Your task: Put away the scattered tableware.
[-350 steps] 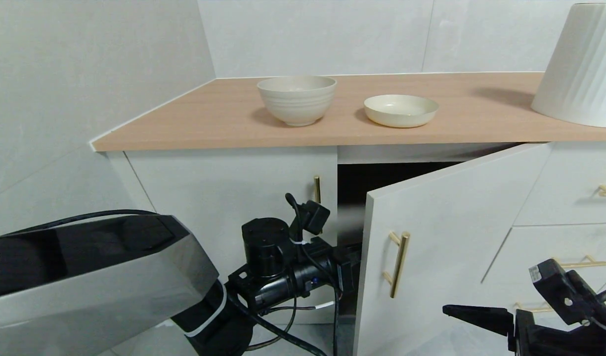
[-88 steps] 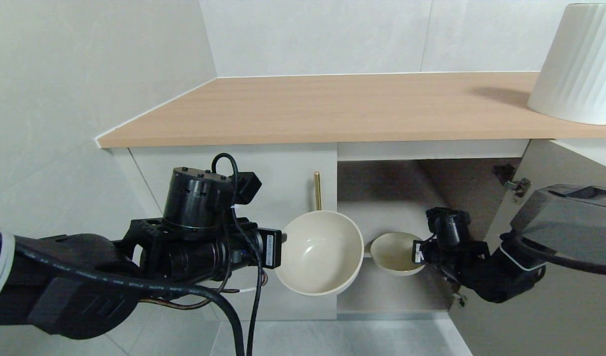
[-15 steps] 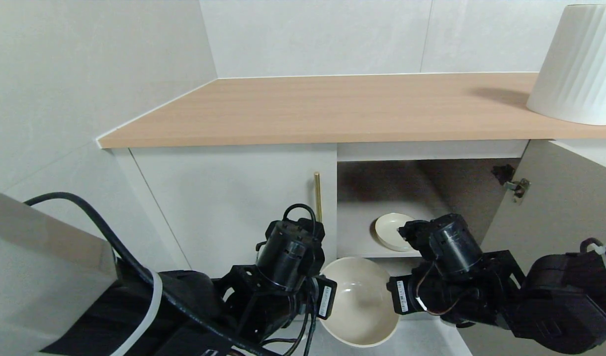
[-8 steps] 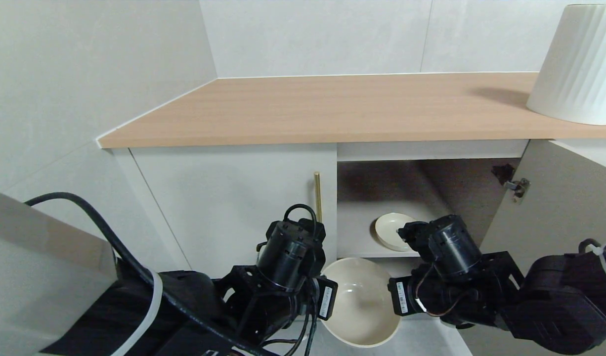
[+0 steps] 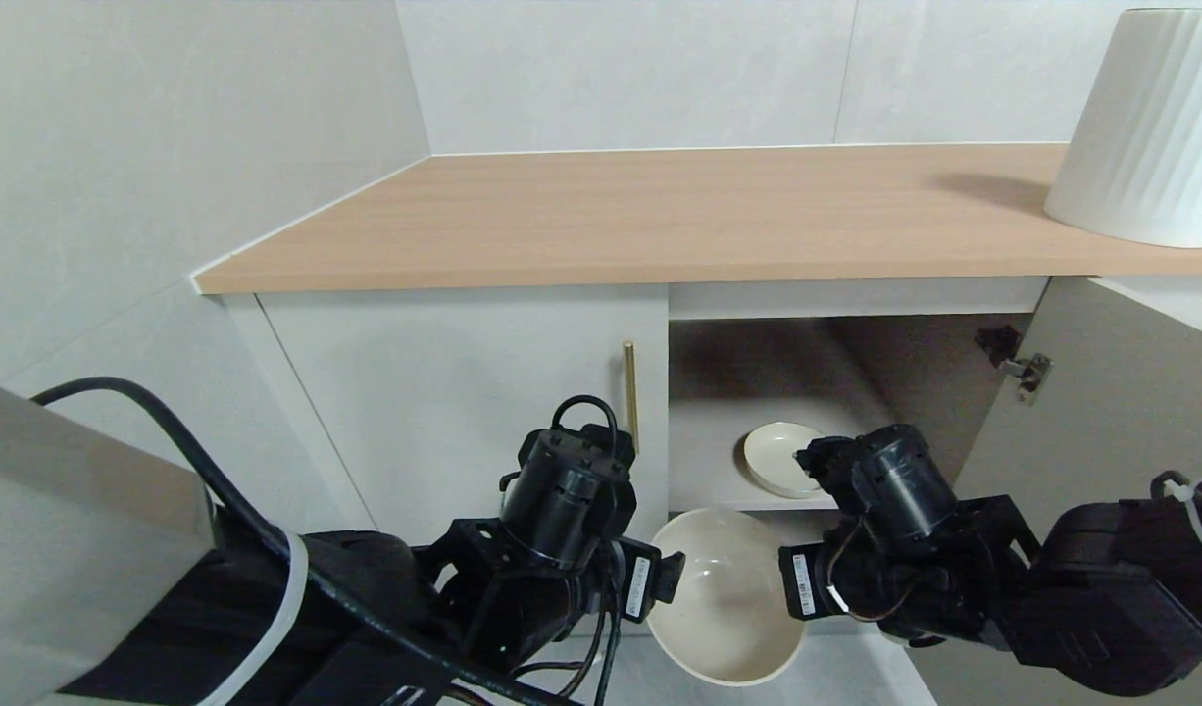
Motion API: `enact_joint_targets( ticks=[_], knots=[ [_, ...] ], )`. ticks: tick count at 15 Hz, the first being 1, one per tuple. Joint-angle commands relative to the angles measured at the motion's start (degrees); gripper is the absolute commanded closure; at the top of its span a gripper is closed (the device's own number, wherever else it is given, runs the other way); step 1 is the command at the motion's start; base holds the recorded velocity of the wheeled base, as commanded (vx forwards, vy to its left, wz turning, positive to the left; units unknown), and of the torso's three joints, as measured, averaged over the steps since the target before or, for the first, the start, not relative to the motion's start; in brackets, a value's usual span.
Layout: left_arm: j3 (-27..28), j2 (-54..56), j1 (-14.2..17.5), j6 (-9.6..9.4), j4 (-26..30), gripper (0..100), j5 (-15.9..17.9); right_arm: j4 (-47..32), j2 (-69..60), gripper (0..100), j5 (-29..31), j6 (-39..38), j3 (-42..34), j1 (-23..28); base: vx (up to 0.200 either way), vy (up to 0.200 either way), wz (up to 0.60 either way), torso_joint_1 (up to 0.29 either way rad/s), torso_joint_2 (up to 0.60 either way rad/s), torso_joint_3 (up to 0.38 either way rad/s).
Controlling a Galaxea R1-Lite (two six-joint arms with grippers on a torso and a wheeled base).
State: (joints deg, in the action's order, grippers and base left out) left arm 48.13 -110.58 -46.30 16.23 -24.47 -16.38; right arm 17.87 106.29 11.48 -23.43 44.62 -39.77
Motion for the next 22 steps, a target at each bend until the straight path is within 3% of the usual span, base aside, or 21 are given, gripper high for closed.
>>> enact_joint_targets(
  ticks=[1, 4, 7, 9, 12, 22],
  knots=[
    [0.04, 0.28, 0.07, 0.03, -0.23, 0, 0.04, 0.59, 0.67, 100, 1.79, -0.04, 0.38, 0.57, 0.0, 0.0, 0.0, 0.0, 0.0, 0.0],
    [-0.05, 0.89, 0.33, -0.05, -1.2, 0, -0.4, 8.14, 4.01, 100, 5.39, -0.39, 0.29, 4.7, 0.0, 0.0, 0.0, 0.0, 0.0, 0.0],
    [-0.14, 1.68, 0.42, 0.03, -1.46, 0, -0.84, 23.53, 10.87, 100, 11.37, -1.97, -1.64, 12.7, 0.0, 0.0, 0.0, 0.0, 0.0, 0.0],
    [-0.14, 2.21, 0.42, 0.03, -1.46, 0, -0.93, 28.36, 14.3, 100, 12.07, -1.62, 0.03, 15.95, 0.0, 0.0, 0.0, 0.0, 0.0, 0.0],
    [-0.05, 2.3, 0.42, 0.03, -1.46, 0, -0.93, 28.27, 17.02, 100, 16.29, -1.97, 6.53, 19.81, 0.0, 0.0, 0.0, 0.0, 0.0, 0.0],
    [0.21, 1.68, 0.42, 0.03, -1.46, 0, -0.93, 24.14, 22.73, 100, 12.51, -1.79, 15.59, 21.75, 0.0, 0.0, 0.0, 0.0, 0.0, 0.0]
  ],
)
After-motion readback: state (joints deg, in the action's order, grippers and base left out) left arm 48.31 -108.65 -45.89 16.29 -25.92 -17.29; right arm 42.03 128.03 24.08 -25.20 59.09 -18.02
